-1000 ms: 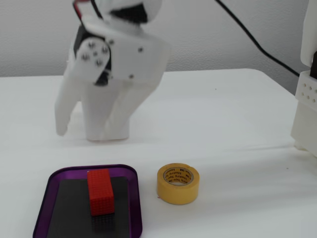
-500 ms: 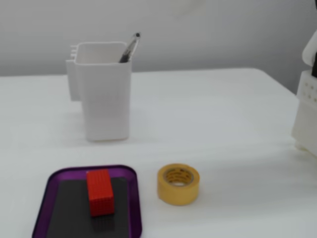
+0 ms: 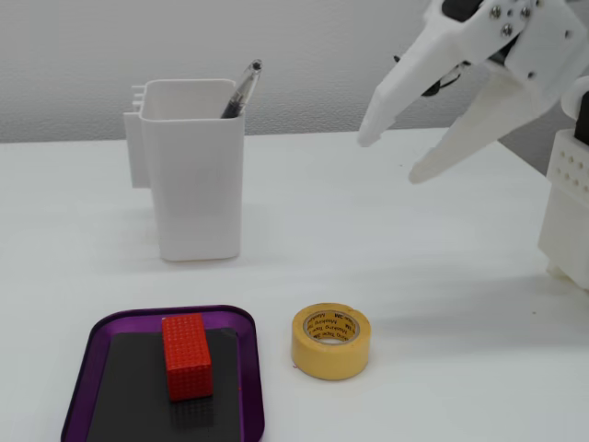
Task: Pick up the cube and place it in the box.
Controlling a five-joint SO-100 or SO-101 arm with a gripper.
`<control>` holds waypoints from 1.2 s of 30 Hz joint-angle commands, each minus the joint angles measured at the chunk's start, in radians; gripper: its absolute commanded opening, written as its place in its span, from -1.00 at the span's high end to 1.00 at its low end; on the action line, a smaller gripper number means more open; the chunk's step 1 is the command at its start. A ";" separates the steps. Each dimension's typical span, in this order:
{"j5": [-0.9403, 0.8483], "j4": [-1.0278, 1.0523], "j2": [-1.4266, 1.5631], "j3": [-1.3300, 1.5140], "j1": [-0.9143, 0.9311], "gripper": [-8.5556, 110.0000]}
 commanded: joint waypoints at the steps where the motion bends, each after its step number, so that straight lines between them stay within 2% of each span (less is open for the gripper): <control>1: 0.011 -0.089 0.202 0.215 0.043 0.60; 8: 0.014 -0.086 0.500 0.462 0.043 0.61; 16: 0.015 -0.071 0.446 0.574 0.043 0.63; 21: 0.017 -0.043 0.446 0.598 0.043 0.88; 36: 0.006 -0.048 0.446 0.598 0.037 0.86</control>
